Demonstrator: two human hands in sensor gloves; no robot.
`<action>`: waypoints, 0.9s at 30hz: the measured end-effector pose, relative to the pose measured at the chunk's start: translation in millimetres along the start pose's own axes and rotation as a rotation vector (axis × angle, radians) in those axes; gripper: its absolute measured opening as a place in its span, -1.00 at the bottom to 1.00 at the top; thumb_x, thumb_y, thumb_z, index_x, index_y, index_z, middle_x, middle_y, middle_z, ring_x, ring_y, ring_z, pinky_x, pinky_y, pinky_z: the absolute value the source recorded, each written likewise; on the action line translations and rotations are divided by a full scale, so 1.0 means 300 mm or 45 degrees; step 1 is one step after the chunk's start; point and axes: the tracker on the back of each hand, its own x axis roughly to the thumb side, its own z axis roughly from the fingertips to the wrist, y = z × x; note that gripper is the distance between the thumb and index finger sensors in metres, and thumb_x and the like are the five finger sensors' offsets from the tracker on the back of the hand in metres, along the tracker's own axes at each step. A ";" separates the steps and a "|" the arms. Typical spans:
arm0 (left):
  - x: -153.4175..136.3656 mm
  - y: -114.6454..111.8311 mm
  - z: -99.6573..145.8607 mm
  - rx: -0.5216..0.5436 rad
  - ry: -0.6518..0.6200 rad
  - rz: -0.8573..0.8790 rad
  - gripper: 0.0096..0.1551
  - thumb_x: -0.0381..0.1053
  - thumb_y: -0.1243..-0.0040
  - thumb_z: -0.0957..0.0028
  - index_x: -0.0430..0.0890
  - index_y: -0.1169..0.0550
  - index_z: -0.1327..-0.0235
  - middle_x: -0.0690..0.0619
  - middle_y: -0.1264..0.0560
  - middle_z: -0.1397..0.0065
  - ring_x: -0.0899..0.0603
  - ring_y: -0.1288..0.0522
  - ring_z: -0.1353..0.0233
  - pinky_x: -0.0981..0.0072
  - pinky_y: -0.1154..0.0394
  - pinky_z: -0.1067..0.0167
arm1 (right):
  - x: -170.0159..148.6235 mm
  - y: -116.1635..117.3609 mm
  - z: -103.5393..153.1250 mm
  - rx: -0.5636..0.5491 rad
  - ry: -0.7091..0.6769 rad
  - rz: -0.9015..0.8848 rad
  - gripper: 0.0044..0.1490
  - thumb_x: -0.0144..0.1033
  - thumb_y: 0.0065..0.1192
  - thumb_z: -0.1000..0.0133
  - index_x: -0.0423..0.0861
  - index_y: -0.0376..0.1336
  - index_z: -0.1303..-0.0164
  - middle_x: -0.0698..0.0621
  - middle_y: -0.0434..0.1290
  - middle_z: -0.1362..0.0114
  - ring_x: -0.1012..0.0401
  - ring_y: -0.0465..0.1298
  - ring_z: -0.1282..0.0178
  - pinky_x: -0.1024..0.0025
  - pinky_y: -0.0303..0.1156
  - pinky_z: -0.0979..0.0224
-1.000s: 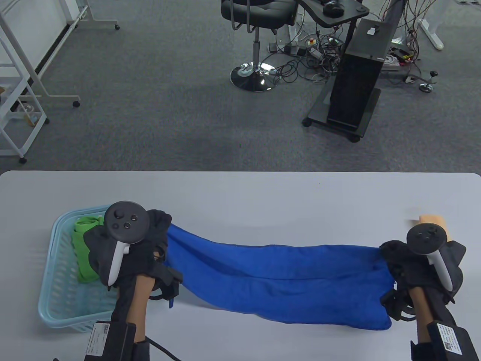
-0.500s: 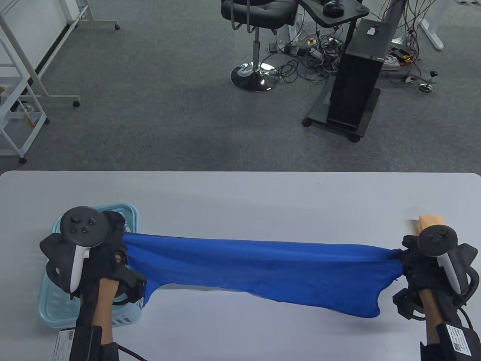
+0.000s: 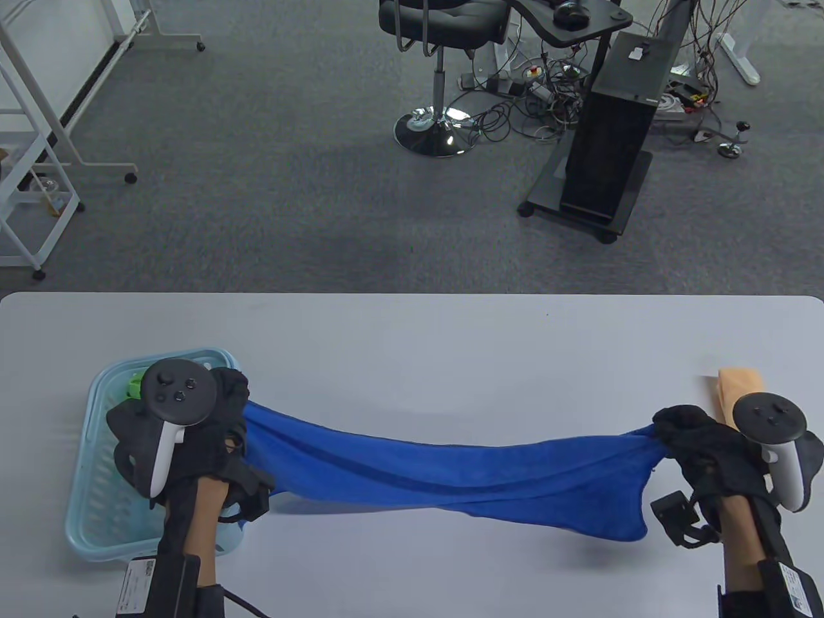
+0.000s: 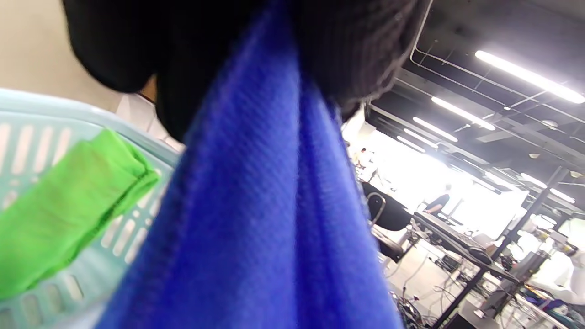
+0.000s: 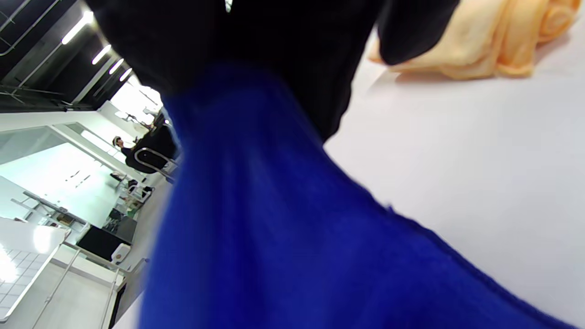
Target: Roll rectangular towel into towel roll
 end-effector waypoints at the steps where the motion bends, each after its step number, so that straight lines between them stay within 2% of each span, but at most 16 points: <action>1: 0.006 -0.008 0.002 -0.011 -0.006 -0.001 -0.57 0.00 -0.30 0.10 0.02 -0.73 -0.04 -0.09 -0.79 -0.05 -0.25 -0.74 -0.06 -0.21 -0.53 -0.08 | -0.004 0.007 -0.001 0.006 -0.014 -0.004 -0.43 -0.31 0.34 0.20 0.08 0.38 -0.07 0.01 0.60 -0.13 0.09 0.66 -0.15 -0.19 0.24 -0.46; 3: 0.024 -0.033 0.007 -0.062 -0.028 -0.026 -0.56 -0.05 -0.31 0.10 0.02 -0.71 -0.07 -0.08 -0.79 -0.02 -0.23 -0.75 -0.04 -0.19 -0.55 -0.07 | -0.017 0.026 -0.002 0.014 -0.021 -0.006 -0.41 -0.39 0.32 0.18 0.08 0.33 -0.11 0.05 0.55 -0.12 0.10 0.61 -0.17 -0.17 0.23 -0.47; 5: 0.043 -0.059 0.014 -0.101 -0.056 -0.098 -0.55 -0.08 -0.32 0.09 0.04 -0.68 -0.10 -0.05 -0.78 -0.04 -0.21 -0.74 -0.05 -0.17 -0.54 -0.09 | -0.032 0.045 -0.005 0.086 -0.012 0.055 -0.35 -0.40 0.29 0.16 0.05 0.28 -0.21 0.06 0.51 -0.15 0.09 0.57 -0.21 -0.18 0.21 -0.48; 7: 0.059 -0.079 0.022 -0.097 -0.088 -0.170 -0.55 -0.09 -0.32 0.09 0.05 -0.67 -0.11 -0.02 -0.77 -0.06 -0.20 -0.74 -0.07 -0.17 -0.54 -0.09 | -0.045 0.063 -0.005 0.037 0.024 0.142 -0.24 -0.40 0.29 0.15 0.02 0.25 -0.34 0.03 0.49 -0.18 0.06 0.55 -0.23 -0.21 0.18 -0.48; 9: 0.070 -0.093 0.030 -0.096 -0.104 -0.200 -0.55 -0.08 -0.32 0.09 0.05 -0.67 -0.11 -0.04 -0.77 -0.06 -0.20 -0.74 -0.06 -0.17 -0.55 -0.09 | -0.046 0.086 -0.006 -0.001 0.010 0.321 -0.22 -0.24 0.35 0.20 0.01 0.30 -0.32 0.00 0.45 -0.22 0.03 0.51 -0.26 -0.24 0.17 -0.48; 10: 0.074 -0.096 0.031 -0.096 -0.108 -0.198 -0.55 -0.08 -0.32 0.09 0.04 -0.67 -0.11 -0.04 -0.77 -0.06 -0.20 -0.74 -0.06 -0.17 -0.54 -0.09 | -0.043 0.104 -0.005 0.016 0.010 0.421 -0.30 -0.17 0.36 0.23 0.03 0.39 -0.20 -0.01 0.45 -0.24 0.01 0.50 -0.29 -0.25 0.16 -0.48; 12: 0.083 -0.104 0.034 -0.099 -0.114 -0.187 -0.55 -0.08 -0.32 0.09 0.04 -0.67 -0.11 -0.04 -0.77 -0.05 -0.21 -0.74 -0.05 -0.17 -0.54 -0.09 | -0.037 0.152 0.000 0.039 0.010 0.655 -0.32 -0.07 0.35 0.24 0.04 0.44 -0.12 -0.03 0.41 -0.30 -0.01 0.46 -0.36 -0.27 0.13 -0.50; 15: 0.098 -0.115 0.036 -0.107 -0.122 -0.203 -0.55 -0.09 -0.32 0.09 0.03 -0.67 -0.11 -0.04 -0.77 -0.05 -0.20 -0.74 -0.05 -0.17 -0.54 -0.09 | -0.045 0.257 -0.011 0.031 0.008 0.851 -0.16 0.08 0.33 0.30 0.00 0.40 -0.21 -0.07 0.36 -0.36 -0.04 0.40 -0.40 -0.29 0.10 -0.50; 17: 0.105 -0.118 0.039 -0.107 -0.125 -0.237 -0.55 -0.09 -0.33 0.10 0.04 -0.66 -0.11 -0.01 -0.77 -0.06 -0.19 -0.75 -0.06 -0.15 -0.55 -0.09 | -0.051 0.330 -0.022 0.062 0.029 0.990 -0.08 0.10 0.36 0.33 -0.03 0.37 -0.26 -0.09 0.32 -0.39 -0.06 0.37 -0.42 -0.31 0.07 -0.51; 18: 0.107 -0.117 0.040 -0.098 -0.135 -0.249 -0.55 -0.11 -0.35 0.11 0.04 -0.66 -0.10 0.00 -0.78 -0.05 -0.18 -0.77 -0.05 -0.13 -0.57 -0.07 | -0.052 0.370 -0.027 0.080 0.049 1.091 -0.11 0.05 0.38 0.34 -0.02 0.37 -0.25 -0.08 0.31 -0.39 -0.05 0.36 -0.43 -0.31 0.05 -0.52; 20: 0.103 -0.114 0.041 -0.097 -0.126 -0.260 -0.54 -0.12 -0.36 0.11 0.06 -0.66 -0.10 0.03 -0.78 -0.07 -0.17 -0.77 -0.06 -0.11 -0.58 -0.07 | -0.049 0.407 -0.032 0.051 0.059 1.231 -0.39 -0.14 0.40 0.29 0.03 0.50 -0.01 -0.03 0.40 -0.31 -0.01 0.44 -0.36 -0.27 0.08 -0.53; 21: 0.097 -0.109 0.040 -0.091 -0.118 -0.263 -0.54 -0.13 -0.36 0.11 0.06 -0.65 -0.11 0.04 -0.77 -0.08 -0.17 -0.77 -0.06 -0.11 -0.58 -0.07 | -0.047 0.404 -0.034 0.013 0.045 1.255 -0.45 -0.18 0.40 0.29 0.04 0.54 0.08 -0.01 0.46 -0.26 0.01 0.50 -0.30 -0.25 0.12 -0.51; 23: 0.088 -0.097 0.038 -0.074 -0.114 -0.266 -0.50 -0.14 -0.36 0.11 0.07 -0.63 -0.16 0.03 -0.77 -0.09 -0.17 -0.78 -0.06 -0.10 -0.58 -0.06 | -0.040 0.363 -0.032 -0.016 0.074 1.204 -0.47 -0.20 0.38 0.27 0.04 0.52 0.07 -0.01 0.44 -0.27 0.01 0.48 -0.32 -0.25 0.12 -0.51; 27: 0.081 -0.067 0.032 -0.067 -0.098 -0.287 -0.41 -0.17 -0.33 0.10 0.04 -0.60 -0.28 -0.05 -0.73 -0.12 -0.20 -0.75 -0.06 -0.12 -0.57 -0.07 | -0.016 0.222 -0.017 -0.175 0.093 0.970 -0.45 -0.19 0.36 0.25 0.05 0.46 0.02 -0.06 0.42 -0.33 0.00 0.49 -0.33 -0.24 0.16 -0.50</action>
